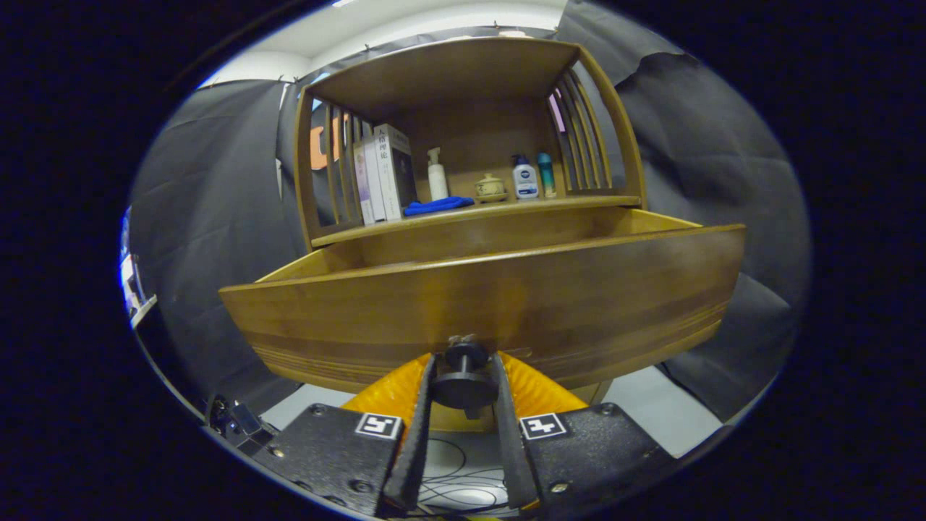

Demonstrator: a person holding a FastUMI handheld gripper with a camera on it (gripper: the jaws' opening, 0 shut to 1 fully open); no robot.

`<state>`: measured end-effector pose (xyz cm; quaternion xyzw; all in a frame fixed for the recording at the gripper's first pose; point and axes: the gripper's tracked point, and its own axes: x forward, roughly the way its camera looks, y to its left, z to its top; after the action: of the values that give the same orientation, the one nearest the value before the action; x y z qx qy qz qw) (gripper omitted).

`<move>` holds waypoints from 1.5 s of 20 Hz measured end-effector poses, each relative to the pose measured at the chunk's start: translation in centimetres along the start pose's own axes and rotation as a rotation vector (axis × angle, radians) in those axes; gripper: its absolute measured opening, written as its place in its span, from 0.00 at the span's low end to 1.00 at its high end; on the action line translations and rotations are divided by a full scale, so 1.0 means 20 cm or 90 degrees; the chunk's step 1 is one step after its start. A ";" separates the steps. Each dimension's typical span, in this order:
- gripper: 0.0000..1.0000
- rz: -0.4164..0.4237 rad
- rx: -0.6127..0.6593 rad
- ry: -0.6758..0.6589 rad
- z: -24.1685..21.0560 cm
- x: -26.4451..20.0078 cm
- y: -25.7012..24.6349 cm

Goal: Pull open the drawer, take out the items inside it, and place them on the countertop above the cabinet.

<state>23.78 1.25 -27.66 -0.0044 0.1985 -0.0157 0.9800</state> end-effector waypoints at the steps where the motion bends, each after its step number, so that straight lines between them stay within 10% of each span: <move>1: 0.55 -0.005 -0.013 -0.011 0.06 -0.01 -0.02; 6: 0.98 0.041 -0.021 -0.002 0.26 -0.14 0.08; 13: 0.97 0.081 -0.003 0.075 0.49 -0.16 0.17; 30: 0.97 -0.012 -0.079 0.428 0.42 0.41 0.15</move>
<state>34.60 4.06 -23.23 -0.0603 0.5112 -0.0131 0.8572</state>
